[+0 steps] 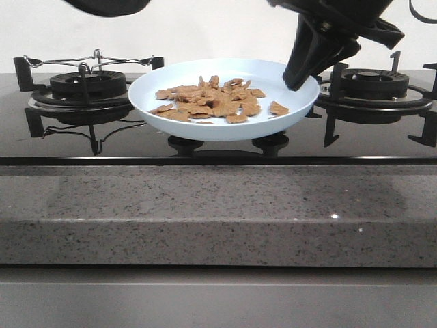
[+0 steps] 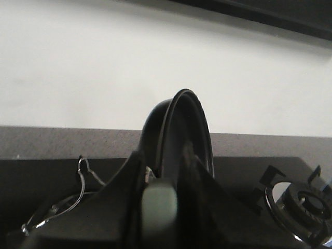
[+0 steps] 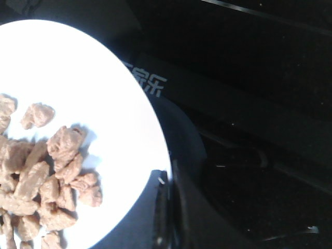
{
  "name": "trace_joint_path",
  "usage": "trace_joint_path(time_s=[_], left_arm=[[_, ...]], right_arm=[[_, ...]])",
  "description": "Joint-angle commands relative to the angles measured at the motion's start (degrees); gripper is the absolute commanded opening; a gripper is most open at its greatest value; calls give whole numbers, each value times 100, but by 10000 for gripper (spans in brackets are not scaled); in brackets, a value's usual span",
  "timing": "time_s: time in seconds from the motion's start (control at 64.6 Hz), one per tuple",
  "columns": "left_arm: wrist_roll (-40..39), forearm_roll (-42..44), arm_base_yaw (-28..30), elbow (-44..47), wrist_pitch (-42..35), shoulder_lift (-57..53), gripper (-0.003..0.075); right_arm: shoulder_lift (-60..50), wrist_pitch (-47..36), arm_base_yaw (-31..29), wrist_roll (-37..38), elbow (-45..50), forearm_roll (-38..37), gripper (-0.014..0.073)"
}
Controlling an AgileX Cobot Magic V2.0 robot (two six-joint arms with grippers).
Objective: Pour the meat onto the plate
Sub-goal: 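Carry the empty pan back and lower it onto its burner with the left gripper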
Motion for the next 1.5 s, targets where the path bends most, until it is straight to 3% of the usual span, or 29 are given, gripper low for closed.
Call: trace_joint_path(time_s=[0.0, 0.077, 0.248, 0.465, 0.805, 1.069, 1.177, 1.332, 1.487], left_arm=[[-382, -668, 455, -207, 594, 94, -20], [-476, -982, 810, -207, 1190, 394, -20], [-654, -1703, 1118, -207, 1680, 986, -20], [-654, -2325, 1140, -215, 1732, 1524, -20], [-677, -2336, 1202, -332, 1464, 2100, -20], [-702, -2334, 1202, -332, 1929, 2385, -13], [-702, -2292, 1202, -332, 1864, 2448, 72], [-702, -2105, 1216, -332, 1680, 2448, 339], [-702, -1822, 1239, -332, 1620, 2448, 491]], right_arm=[[-298, -209, 0, -58, -146, 158, -60], [-298, -209, 0, -58, -146, 158, -60], [-298, -209, 0, -58, -146, 158, -60], [-298, -209, 0, -58, -146, 158, -60], [-298, -209, 0, -58, -146, 158, -60], [-298, -204, 0, -58, -146, 158, -60], [-298, -204, 0, -58, -146, 158, -60], [-298, -204, 0, -58, -146, 158, -60], [-298, -204, 0, -58, -146, 158, -60]])
